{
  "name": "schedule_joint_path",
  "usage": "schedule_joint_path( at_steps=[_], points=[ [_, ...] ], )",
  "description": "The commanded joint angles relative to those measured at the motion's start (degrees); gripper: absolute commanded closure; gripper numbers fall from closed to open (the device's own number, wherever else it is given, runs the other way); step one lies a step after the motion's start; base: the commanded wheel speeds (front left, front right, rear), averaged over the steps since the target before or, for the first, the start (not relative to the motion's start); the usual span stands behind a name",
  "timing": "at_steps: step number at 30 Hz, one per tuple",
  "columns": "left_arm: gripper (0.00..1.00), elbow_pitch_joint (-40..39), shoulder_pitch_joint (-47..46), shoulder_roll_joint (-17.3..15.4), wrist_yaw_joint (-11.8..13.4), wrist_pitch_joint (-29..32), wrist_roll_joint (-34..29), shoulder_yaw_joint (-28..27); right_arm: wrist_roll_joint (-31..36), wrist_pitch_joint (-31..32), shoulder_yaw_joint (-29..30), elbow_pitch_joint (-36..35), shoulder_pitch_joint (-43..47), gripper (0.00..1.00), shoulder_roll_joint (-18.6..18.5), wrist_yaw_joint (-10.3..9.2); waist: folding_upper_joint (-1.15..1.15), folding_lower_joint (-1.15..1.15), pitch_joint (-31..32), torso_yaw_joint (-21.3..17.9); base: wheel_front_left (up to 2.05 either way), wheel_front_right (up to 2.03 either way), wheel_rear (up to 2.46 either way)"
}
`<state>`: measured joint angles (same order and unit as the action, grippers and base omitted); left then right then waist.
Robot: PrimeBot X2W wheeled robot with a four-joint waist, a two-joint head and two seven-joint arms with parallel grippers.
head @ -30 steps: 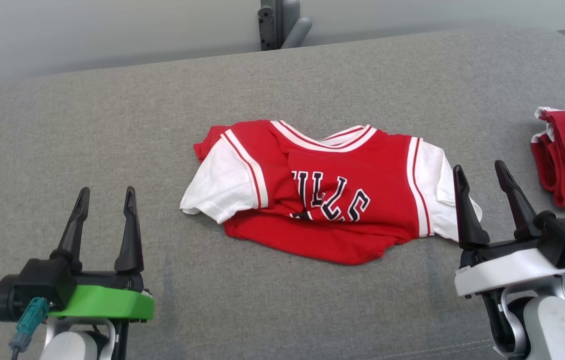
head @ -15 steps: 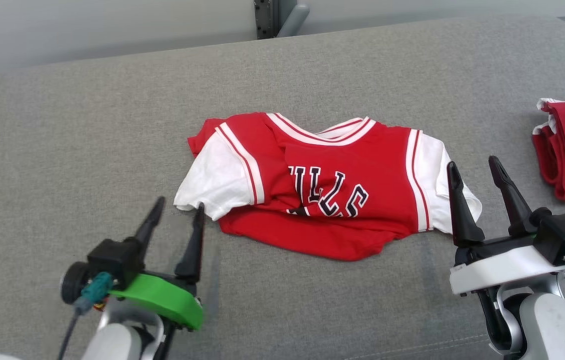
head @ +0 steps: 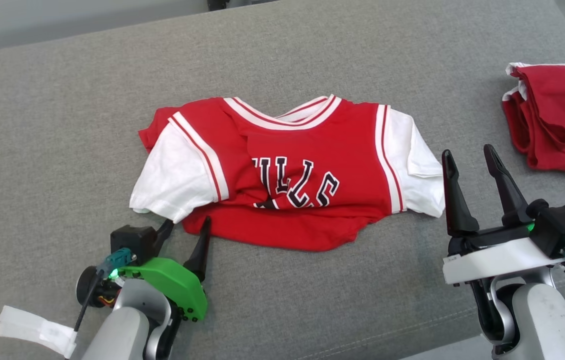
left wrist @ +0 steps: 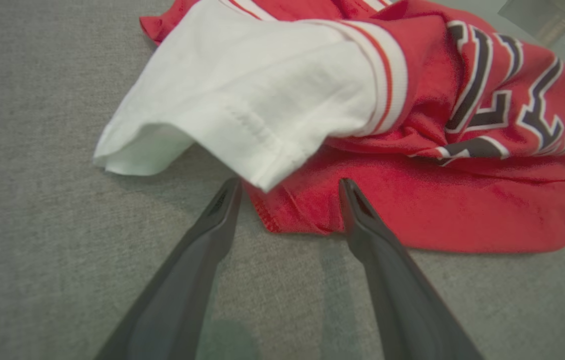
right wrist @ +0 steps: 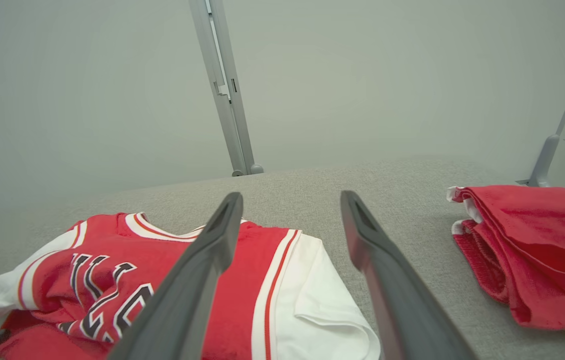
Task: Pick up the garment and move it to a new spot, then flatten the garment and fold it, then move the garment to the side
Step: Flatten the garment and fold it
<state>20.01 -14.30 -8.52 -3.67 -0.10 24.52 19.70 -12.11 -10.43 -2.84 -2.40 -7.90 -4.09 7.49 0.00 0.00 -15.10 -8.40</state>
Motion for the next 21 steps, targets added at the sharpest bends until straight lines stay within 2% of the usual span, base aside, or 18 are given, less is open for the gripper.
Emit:
schedule_joint_path(
  at_steps=[1, 3, 4, 5, 6, 10, 13, 21],
  points=[
    [0.0, 0.9, -1.39, -0.71, 0.58, 0.03, -0.04, -0.52, -0.35, -0.46, -0.07, 0.19, -0.8, 0.0, 0.11, -0.01, 0.0, 0.0, -1.6, -1.66, 0.0, 0.0, 0.0],
    [0.04, 2.34, -2.45, -0.86, 0.95, 0.23, 0.22, -1.01, -0.45, -0.7, -0.21, 0.37, -0.92, 0.0, 0.21, -0.01, 0.0, 0.0, -1.96, -2.06, 0.0, 0.0, 0.0],
    [0.35, 2.93, -2.88, -1.0, 1.41, 0.32, 0.23, -1.27, -0.51, -0.78, -0.2, 0.5, -0.95, 0.0, 0.27, -0.01, 0.0, 0.0, -2.05, -2.15, 0.0, 0.0, 0.0],
    [0.59, 3.45, -3.21, -1.1, 1.73, 0.16, 0.19, -1.58, -0.56, -0.92, -0.24, 0.63, -1.0, 0.0, 0.29, -0.01, 0.0, 0.0, -2.09, -2.22, 0.0, 0.0, 0.0],
    [1.0, 3.8, -3.17, -0.89, 1.7, 0.27, 0.87, -1.95, -0.61, -1.02, -0.23, 0.7, -1.05, 0.0, 0.32, -0.01, 0.0, 0.0, -2.14, -2.27, 0.0, 0.0, 0.0],
    [1.0, 2.47, -2.38, -1.21, 1.29, -0.54, 2.53, -3.14, -0.65, -1.37, 0.31, 1.17, -0.82, 0.0, 0.4, -0.01, 0.0, 0.0, -1.85, -1.9, 0.0, 0.0, 0.0],
    [1.0, -1.39, -0.96, -1.94, 1.0, -0.73, 3.17, -3.76, -0.89, -1.48, 1.16, 1.34, -0.29, 0.0, 0.51, -0.01, 0.0, 0.0, -1.38, -0.71, 0.0, 0.0, 0.0],
    [1.0, -22.3, 5.07, -4.93, 1.65, 5.71, 5.41, -3.38, -1.32, -1.3, 3.28, 1.58, 0.48, 0.0, 0.47, -0.01, 0.0, 0.0, 0.37, 4.43, 0.0, 0.0, 0.0]
  ],
)
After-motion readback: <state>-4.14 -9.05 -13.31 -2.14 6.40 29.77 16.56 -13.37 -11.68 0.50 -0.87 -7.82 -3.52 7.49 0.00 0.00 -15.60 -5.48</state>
